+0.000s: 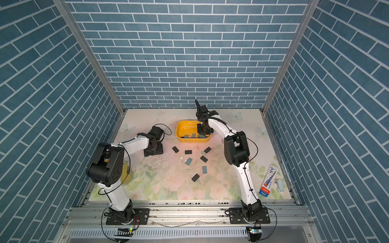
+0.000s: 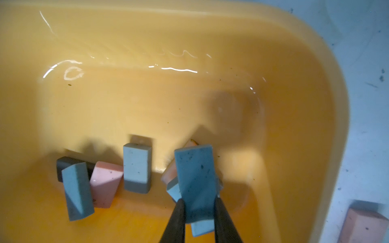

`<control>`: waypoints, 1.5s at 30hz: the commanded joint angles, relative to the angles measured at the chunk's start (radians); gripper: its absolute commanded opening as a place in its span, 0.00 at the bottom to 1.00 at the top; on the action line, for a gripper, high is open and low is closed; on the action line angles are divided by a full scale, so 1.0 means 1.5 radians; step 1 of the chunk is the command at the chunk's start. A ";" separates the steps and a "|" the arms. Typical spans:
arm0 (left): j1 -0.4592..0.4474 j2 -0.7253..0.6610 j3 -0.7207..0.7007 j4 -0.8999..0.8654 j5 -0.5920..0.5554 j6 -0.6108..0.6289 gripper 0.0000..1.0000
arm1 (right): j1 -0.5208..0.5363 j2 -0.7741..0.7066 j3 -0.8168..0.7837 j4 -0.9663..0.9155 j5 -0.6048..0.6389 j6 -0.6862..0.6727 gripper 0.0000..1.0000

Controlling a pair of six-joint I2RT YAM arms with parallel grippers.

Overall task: Put the eraser in the storage box
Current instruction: Place the eraser in the storage box, then pick up the eraser from the center of the board.

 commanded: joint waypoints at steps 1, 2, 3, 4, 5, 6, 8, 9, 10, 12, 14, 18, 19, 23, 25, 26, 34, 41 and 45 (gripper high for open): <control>0.008 0.015 0.000 0.000 0.010 0.006 0.65 | -0.002 0.015 0.015 -0.029 0.007 -0.017 0.16; 0.008 0.017 0.001 0.000 0.010 0.006 0.65 | -0.002 0.014 0.014 -0.029 0.007 -0.017 0.18; 0.008 0.018 0.001 0.000 0.010 0.005 0.63 | -0.002 0.014 0.013 -0.029 0.008 -0.016 0.20; 0.009 0.019 0.000 0.000 0.011 0.005 0.61 | -0.001 0.012 0.012 -0.029 0.008 -0.016 0.21; 0.009 0.020 0.000 -0.001 0.012 0.006 0.60 | -0.002 0.012 0.012 -0.029 0.009 -0.016 0.23; 0.009 0.021 0.000 0.000 0.014 0.005 0.60 | -0.001 0.011 0.012 -0.029 0.010 -0.016 0.24; 0.009 0.023 0.000 0.000 0.016 0.006 0.57 | -0.001 0.009 0.011 -0.029 0.010 -0.015 0.28; 0.010 0.024 0.001 -0.001 0.017 0.005 0.57 | -0.001 0.008 0.011 -0.029 0.011 -0.015 0.30; 0.011 0.025 0.000 -0.001 0.017 0.006 0.57 | 0.000 0.005 0.011 -0.029 0.011 -0.014 0.33; 0.011 0.027 -0.001 0.000 0.019 0.006 0.55 | 0.001 -0.002 0.011 -0.029 0.011 -0.014 0.37; 0.012 0.029 0.000 0.001 0.021 0.006 0.53 | 0.001 -0.007 0.012 -0.029 0.011 -0.014 0.40; 0.013 0.037 0.002 0.001 0.026 0.006 0.48 | 0.005 -0.023 0.009 -0.030 0.016 -0.014 0.45; 0.013 0.038 0.003 0.001 0.027 0.005 0.47 | 0.005 -0.029 0.006 -0.029 0.018 -0.015 0.46; 0.013 0.040 0.003 0.001 0.030 0.005 0.42 | 0.011 -0.059 -0.015 -0.023 0.035 -0.019 0.51; 0.013 0.041 0.003 0.001 0.029 0.005 0.40 | 0.012 -0.079 -0.033 -0.013 0.039 -0.019 0.53; 0.013 0.042 0.003 0.001 0.030 0.005 0.39 | 0.013 -0.086 -0.042 -0.008 0.038 -0.020 0.54; 0.013 0.045 0.003 0.002 0.033 0.006 0.29 | 0.018 -0.181 -0.121 0.026 0.064 -0.016 0.58; 0.013 0.044 0.002 0.007 0.044 0.005 0.24 | 0.022 -0.292 -0.245 0.075 0.090 0.001 0.60; 0.013 0.037 0.000 0.007 0.050 0.005 0.21 | 0.023 -0.341 -0.325 0.101 0.108 0.009 0.60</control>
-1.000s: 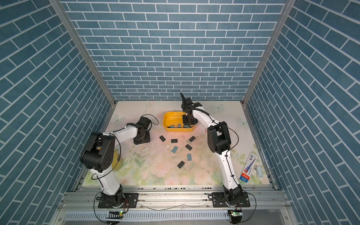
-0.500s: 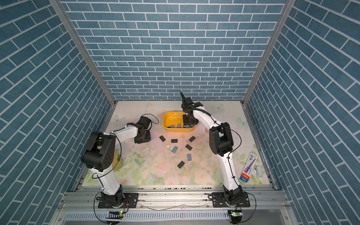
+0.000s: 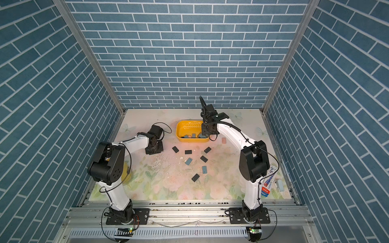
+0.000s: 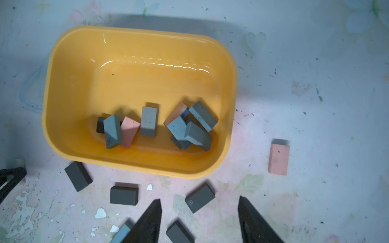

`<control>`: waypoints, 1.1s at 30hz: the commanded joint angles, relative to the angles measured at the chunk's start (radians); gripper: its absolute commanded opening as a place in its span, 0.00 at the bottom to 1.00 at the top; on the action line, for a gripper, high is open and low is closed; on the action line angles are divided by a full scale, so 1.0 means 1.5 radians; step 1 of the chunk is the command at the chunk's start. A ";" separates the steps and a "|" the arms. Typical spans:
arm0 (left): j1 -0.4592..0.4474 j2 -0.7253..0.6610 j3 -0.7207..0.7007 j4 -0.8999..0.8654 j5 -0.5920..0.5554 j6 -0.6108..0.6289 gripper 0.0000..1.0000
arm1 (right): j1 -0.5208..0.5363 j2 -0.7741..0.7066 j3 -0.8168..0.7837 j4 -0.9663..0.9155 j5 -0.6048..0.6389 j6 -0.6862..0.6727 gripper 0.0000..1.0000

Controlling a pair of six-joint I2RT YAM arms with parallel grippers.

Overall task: Put the eraser in the storage box
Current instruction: Pick up the eraser from the center of the board, then place the eraser in the storage box.

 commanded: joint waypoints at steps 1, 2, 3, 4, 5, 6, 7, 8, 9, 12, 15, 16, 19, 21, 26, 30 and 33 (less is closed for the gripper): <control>0.005 0.018 -0.011 -0.026 0.011 0.002 0.21 | 0.004 -0.041 -0.058 0.027 0.037 0.016 0.61; 0.005 0.014 -0.012 -0.026 0.012 0.001 0.21 | 0.004 -0.051 -0.078 0.033 0.046 0.017 0.60; 0.003 0.012 -0.013 -0.025 0.013 0.000 0.20 | 0.003 -0.058 -0.095 0.039 0.056 0.019 0.61; 0.001 0.006 -0.016 -0.025 0.014 0.000 0.20 | 0.002 -0.065 -0.115 0.044 0.065 0.021 0.61; -0.002 0.001 -0.017 -0.025 0.013 -0.001 0.20 | 0.001 -0.072 -0.133 0.051 0.070 0.023 0.61; -0.006 -0.001 -0.017 -0.026 0.010 -0.002 0.20 | -0.001 -0.074 -0.148 0.056 0.074 0.026 0.61; -0.010 -0.005 -0.016 -0.028 0.007 -0.003 0.20 | -0.005 -0.079 -0.162 0.061 0.077 0.030 0.62; -0.015 -0.008 -0.014 -0.030 0.004 -0.004 0.20 | -0.009 -0.082 -0.176 0.066 0.076 0.036 0.62; -0.020 -0.011 -0.012 -0.033 0.001 -0.004 0.20 | -0.014 -0.084 -0.189 0.071 0.074 0.039 0.62; -0.040 -0.020 -0.004 -0.046 -0.015 -0.008 0.19 | -0.026 -0.093 -0.228 0.094 0.069 0.049 0.62; -0.061 -0.034 -0.001 -0.054 -0.027 -0.015 0.20 | -0.044 -0.091 -0.253 0.113 0.061 0.063 0.61; -0.068 -0.040 0.002 -0.057 -0.029 -0.017 0.20 | -0.049 -0.090 -0.260 0.123 0.057 0.067 0.61; -0.089 -0.053 0.014 -0.070 -0.035 -0.023 0.20 | -0.066 -0.087 -0.272 0.142 0.056 0.078 0.61; -0.105 -0.058 0.027 -0.083 -0.044 -0.026 0.20 | -0.076 -0.084 -0.277 0.153 0.054 0.082 0.61; -0.129 -0.076 0.063 -0.109 -0.051 -0.028 0.20 | -0.105 -0.049 -0.277 0.177 0.036 0.089 0.60; -0.133 -0.086 0.095 -0.123 -0.050 -0.029 0.20 | -0.122 -0.021 -0.274 0.198 0.022 0.090 0.58; -0.137 -0.084 0.128 -0.134 -0.046 -0.029 0.20 | -0.130 -0.008 -0.269 0.209 0.023 0.091 0.56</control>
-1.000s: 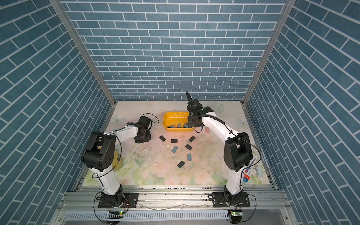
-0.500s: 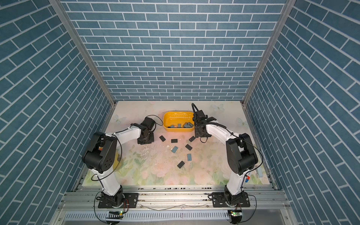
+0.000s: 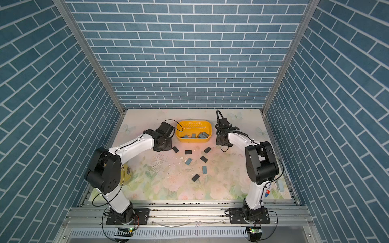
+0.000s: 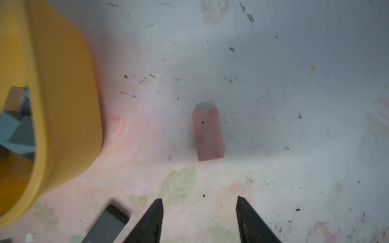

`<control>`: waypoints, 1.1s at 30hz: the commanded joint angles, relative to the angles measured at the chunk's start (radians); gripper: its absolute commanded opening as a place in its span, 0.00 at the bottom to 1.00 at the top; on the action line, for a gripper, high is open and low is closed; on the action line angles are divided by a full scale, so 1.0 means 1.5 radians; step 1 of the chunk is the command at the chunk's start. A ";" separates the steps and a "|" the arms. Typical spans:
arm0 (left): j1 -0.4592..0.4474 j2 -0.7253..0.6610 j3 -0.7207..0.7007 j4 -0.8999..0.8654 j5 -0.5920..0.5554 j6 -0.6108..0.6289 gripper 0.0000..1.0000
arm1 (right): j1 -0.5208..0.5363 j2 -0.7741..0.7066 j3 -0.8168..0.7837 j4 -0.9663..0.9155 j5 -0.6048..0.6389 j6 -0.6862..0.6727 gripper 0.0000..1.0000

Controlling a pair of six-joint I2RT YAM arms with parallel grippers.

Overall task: Put the eraser in the storage box
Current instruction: Place the eraser in the storage box.

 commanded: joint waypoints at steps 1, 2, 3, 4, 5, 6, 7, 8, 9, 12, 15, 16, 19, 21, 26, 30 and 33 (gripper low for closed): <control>-0.007 -0.010 0.045 -0.035 -0.010 -0.004 0.20 | -0.009 0.021 0.006 0.020 -0.007 0.027 0.55; -0.009 -0.005 0.061 -0.041 -0.009 -0.002 0.20 | -0.013 0.026 0.010 0.022 -0.010 0.026 0.54; -0.013 0.000 0.079 -0.048 -0.011 -0.001 0.20 | -0.016 0.031 0.013 0.022 -0.014 0.025 0.54; -0.016 0.005 0.094 -0.053 -0.011 0.000 0.20 | -0.018 0.035 0.016 0.024 -0.015 0.025 0.53; -0.017 0.013 0.112 -0.058 -0.011 0.003 0.21 | -0.020 0.039 0.019 0.025 -0.015 0.025 0.53; -0.020 0.021 0.131 -0.065 -0.011 0.003 0.21 | -0.022 0.046 0.023 0.026 -0.015 0.025 0.53; -0.022 0.029 0.147 -0.069 -0.013 0.005 0.21 | -0.025 0.049 0.026 0.027 -0.017 0.025 0.53; -0.024 0.038 0.167 -0.074 -0.012 0.007 0.21 | -0.027 0.055 0.030 0.027 -0.021 0.025 0.53; -0.026 0.049 0.185 -0.079 -0.014 0.009 0.21 | -0.028 0.060 0.033 0.027 -0.024 0.025 0.52; -0.031 0.088 0.246 -0.095 -0.013 0.015 0.21 | -0.030 0.075 0.044 0.027 -0.022 0.023 0.50; -0.034 0.136 0.307 -0.112 -0.006 0.023 0.21 | -0.034 0.087 0.055 0.026 -0.020 0.019 0.49; -0.036 0.154 0.323 -0.115 -0.006 0.026 0.21 | -0.035 0.091 0.058 0.026 -0.017 0.016 0.49; -0.038 0.195 0.365 -0.121 -0.005 0.031 0.21 | -0.036 0.102 0.068 0.023 -0.004 0.008 0.48; -0.039 0.220 0.391 -0.126 -0.002 0.033 0.22 | -0.038 0.111 0.073 0.018 0.000 0.006 0.47; -0.041 0.271 0.452 -0.134 0.002 0.044 0.23 | -0.043 0.123 0.073 0.025 -0.005 0.003 0.43; -0.043 0.305 0.496 -0.149 0.006 0.052 0.23 | -0.042 0.124 0.070 0.027 -0.004 0.001 0.39; -0.043 0.326 0.514 -0.152 0.009 0.052 0.24 | -0.042 0.126 0.068 0.027 -0.007 0.000 0.33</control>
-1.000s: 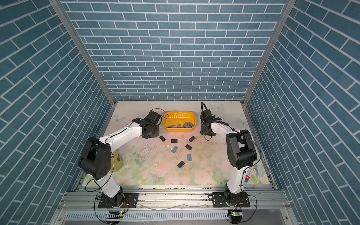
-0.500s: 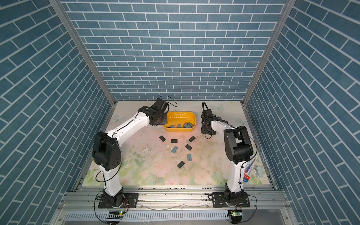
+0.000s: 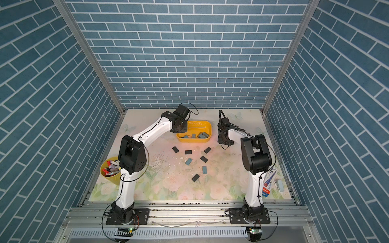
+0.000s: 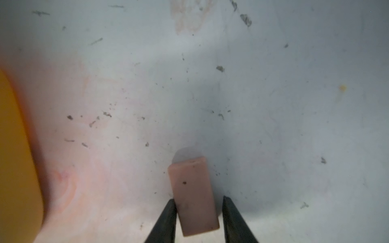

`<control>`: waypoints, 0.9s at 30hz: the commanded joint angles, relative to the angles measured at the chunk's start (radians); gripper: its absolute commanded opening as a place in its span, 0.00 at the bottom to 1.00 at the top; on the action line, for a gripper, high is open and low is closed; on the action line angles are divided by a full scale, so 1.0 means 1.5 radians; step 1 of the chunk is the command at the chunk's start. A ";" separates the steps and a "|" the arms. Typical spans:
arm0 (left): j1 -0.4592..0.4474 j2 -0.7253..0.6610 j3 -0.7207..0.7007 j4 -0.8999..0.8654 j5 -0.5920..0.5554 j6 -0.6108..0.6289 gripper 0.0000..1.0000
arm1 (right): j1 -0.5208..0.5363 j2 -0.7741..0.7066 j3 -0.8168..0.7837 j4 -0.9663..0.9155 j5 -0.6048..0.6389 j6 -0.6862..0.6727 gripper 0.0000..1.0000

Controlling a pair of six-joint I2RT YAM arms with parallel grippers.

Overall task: Put the eraser in the storage box
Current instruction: Place the eraser in the storage box.

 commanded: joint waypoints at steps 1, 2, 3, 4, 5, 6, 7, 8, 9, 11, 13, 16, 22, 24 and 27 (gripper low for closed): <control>-0.005 0.027 0.028 -0.027 0.006 0.010 0.24 | -0.002 0.017 0.008 -0.006 0.002 0.006 0.32; -0.005 0.036 0.035 -0.029 0.009 0.010 0.24 | -0.002 0.018 0.008 -0.006 0.001 0.007 0.30; -0.006 0.042 0.042 -0.031 0.011 0.010 0.24 | -0.002 0.019 0.008 -0.005 -0.001 0.007 0.29; -0.006 0.050 0.049 -0.033 0.012 0.011 0.24 | -0.002 0.020 0.009 -0.005 -0.001 0.007 0.28; -0.007 0.058 0.058 -0.035 0.013 0.011 0.24 | -0.002 0.021 0.009 -0.006 -0.002 0.007 0.27; -0.007 0.066 0.065 -0.038 0.013 0.012 0.24 | -0.002 0.020 0.008 -0.006 -0.004 0.007 0.26; -0.008 0.074 0.073 -0.041 0.015 0.013 0.24 | -0.002 0.020 0.008 -0.005 -0.007 0.008 0.26; -0.008 0.083 0.082 -0.043 0.017 0.014 0.24 | -0.002 0.019 0.007 -0.004 -0.009 0.008 0.25; -0.009 0.091 0.090 -0.046 0.019 0.014 0.25 | -0.002 0.019 0.006 -0.004 -0.011 0.008 0.24; -0.011 0.107 0.107 -0.055 0.023 0.014 0.26 | -0.002 0.017 0.004 -0.004 -0.013 0.009 0.22; -0.014 0.118 0.111 -0.056 0.023 0.015 0.27 | -0.002 0.013 0.002 -0.004 -0.012 0.009 0.20; -0.017 0.131 0.112 -0.056 0.026 0.015 0.29 | -0.002 0.005 -0.002 -0.004 -0.012 0.009 0.19; -0.020 0.141 0.101 -0.051 0.027 0.015 0.34 | -0.002 -0.022 -0.014 -0.007 -0.016 0.011 0.17; -0.021 0.142 0.096 -0.049 0.028 0.013 0.37 | -0.002 -0.032 -0.019 -0.007 -0.019 0.013 0.17; -0.021 0.145 0.094 -0.049 0.029 0.014 0.42 | -0.001 -0.048 -0.028 -0.007 -0.024 0.014 0.17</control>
